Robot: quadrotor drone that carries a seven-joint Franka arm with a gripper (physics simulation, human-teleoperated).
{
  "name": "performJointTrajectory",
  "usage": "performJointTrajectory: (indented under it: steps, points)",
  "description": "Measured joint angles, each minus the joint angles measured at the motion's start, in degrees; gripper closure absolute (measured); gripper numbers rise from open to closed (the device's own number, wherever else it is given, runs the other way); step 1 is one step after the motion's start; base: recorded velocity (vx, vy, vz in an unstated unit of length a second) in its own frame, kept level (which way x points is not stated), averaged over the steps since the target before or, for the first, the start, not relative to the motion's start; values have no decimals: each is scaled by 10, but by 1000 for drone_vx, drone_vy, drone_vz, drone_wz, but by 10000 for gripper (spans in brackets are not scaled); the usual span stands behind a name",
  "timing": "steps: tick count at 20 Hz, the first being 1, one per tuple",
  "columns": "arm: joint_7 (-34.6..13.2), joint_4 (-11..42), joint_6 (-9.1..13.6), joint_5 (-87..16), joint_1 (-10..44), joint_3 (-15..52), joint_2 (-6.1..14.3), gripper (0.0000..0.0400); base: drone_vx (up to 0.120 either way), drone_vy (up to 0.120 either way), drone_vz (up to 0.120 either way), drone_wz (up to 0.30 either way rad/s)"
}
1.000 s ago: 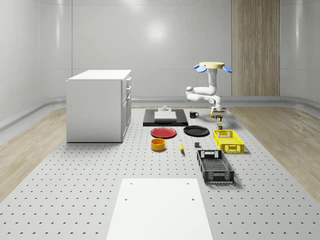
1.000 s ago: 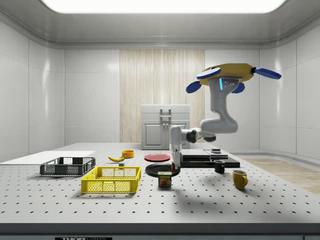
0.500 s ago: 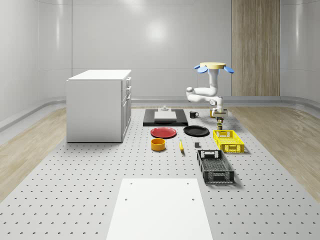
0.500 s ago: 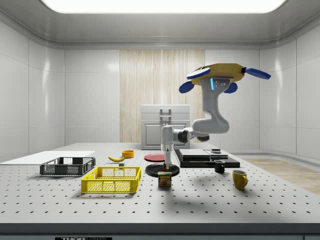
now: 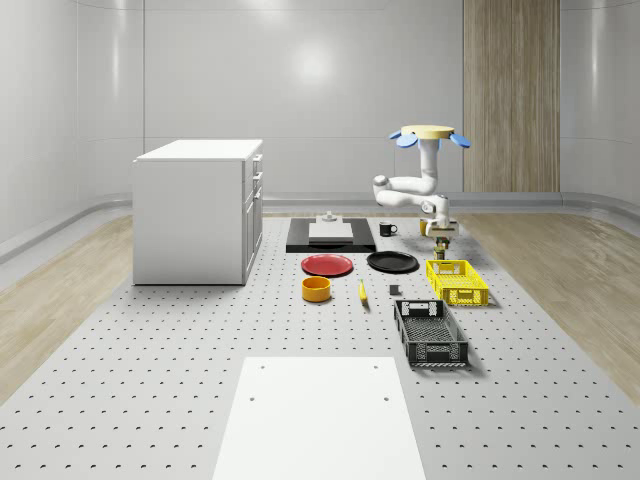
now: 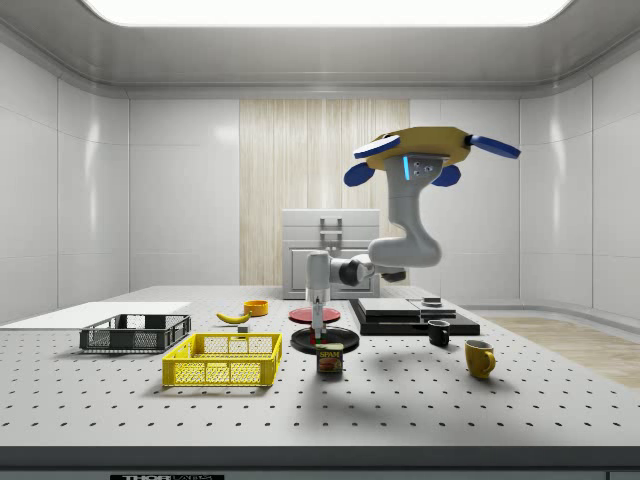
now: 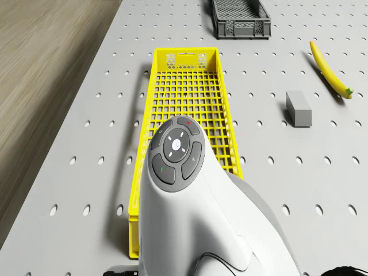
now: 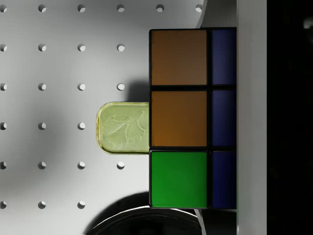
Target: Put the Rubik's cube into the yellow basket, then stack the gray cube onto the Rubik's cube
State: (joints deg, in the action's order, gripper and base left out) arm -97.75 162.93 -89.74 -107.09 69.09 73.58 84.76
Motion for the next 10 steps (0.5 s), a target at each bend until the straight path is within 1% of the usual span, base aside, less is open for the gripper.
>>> performJointTrajectory:
  steps: [10]
  points:
    - [-1,0,-5,2,2,1,5,75,120,0,0,0]
